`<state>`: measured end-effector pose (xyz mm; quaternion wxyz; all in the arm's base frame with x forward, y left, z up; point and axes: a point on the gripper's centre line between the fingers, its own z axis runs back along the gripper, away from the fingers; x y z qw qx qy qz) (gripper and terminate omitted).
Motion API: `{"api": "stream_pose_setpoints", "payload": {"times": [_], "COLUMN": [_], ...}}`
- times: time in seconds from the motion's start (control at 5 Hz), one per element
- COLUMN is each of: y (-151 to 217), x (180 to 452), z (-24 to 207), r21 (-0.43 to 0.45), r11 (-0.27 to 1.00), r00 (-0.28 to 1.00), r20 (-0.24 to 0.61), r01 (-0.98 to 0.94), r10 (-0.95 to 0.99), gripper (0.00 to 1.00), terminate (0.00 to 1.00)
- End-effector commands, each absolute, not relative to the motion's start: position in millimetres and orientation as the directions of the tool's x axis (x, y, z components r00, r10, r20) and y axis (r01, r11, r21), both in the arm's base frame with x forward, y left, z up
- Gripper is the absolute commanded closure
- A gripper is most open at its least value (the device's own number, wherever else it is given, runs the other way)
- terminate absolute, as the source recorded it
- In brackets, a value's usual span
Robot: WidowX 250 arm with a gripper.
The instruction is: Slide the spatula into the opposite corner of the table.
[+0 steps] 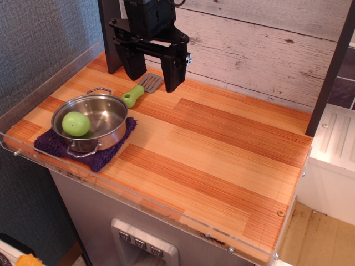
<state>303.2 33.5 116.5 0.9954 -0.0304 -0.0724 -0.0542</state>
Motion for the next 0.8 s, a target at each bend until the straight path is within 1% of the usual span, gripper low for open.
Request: {"api": "stream_pose_setpoints", "payload": {"times": [0.0, 0.2, 0.4, 0.6], "y": [33.5, 54.8, 84.4, 107.9], "x": [303.2, 324.2, 344.5, 364.4], "z": [116.5, 123.2, 118.2, 102.5], "r21": [-0.053, -0.047, -0.019, 0.0], "r11": [0.992, 0.996, 0.999, 1.0], "r00": [0.984, 0.981, 0.982, 0.984], "r20": [0.148, 0.182, 0.184, 0.177], "r01": [0.112, 0.077, 0.039, 0.02], "r10": [-0.104, -0.067, -0.035, -0.02], "gripper": [0.0, 0.0, 0.0, 0.0], "terminate": [0.0, 0.0, 0.0, 0.0]}}
